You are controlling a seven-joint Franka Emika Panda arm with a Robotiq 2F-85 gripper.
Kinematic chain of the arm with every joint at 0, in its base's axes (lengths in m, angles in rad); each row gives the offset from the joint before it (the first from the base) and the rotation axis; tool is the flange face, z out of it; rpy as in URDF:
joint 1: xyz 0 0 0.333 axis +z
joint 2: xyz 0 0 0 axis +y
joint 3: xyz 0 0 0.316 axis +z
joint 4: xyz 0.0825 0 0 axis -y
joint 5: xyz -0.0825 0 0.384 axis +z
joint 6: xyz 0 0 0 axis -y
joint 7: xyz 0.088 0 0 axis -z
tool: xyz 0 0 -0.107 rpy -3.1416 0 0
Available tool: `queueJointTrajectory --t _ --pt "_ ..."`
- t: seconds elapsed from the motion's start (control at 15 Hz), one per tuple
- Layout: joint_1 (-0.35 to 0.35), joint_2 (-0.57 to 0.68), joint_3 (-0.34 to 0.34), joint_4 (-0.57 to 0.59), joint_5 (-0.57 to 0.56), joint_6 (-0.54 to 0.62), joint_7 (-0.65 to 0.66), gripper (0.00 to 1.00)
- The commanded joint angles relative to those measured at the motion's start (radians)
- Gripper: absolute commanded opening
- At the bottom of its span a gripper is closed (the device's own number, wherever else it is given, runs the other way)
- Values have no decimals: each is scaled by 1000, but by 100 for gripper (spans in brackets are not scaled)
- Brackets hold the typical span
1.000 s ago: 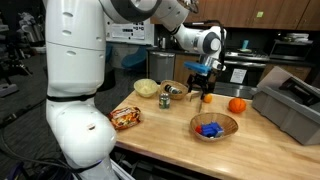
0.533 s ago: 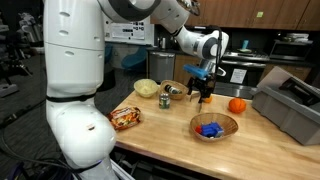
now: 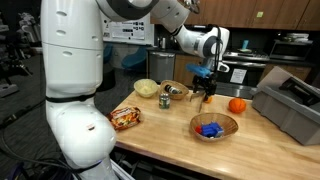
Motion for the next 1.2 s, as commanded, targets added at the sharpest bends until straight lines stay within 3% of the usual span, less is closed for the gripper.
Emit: queueJointTrajectory --t 0.0,0.4,0.47,1.13 --pt "14 -47 0 -64 7 3 78 100" --pt "41 -149 18 -270 16 14 184 100" --pt "27 -88 6 -187 9 -4 177 100" --pt "27 -84 7 -191 9 -4 177 100"
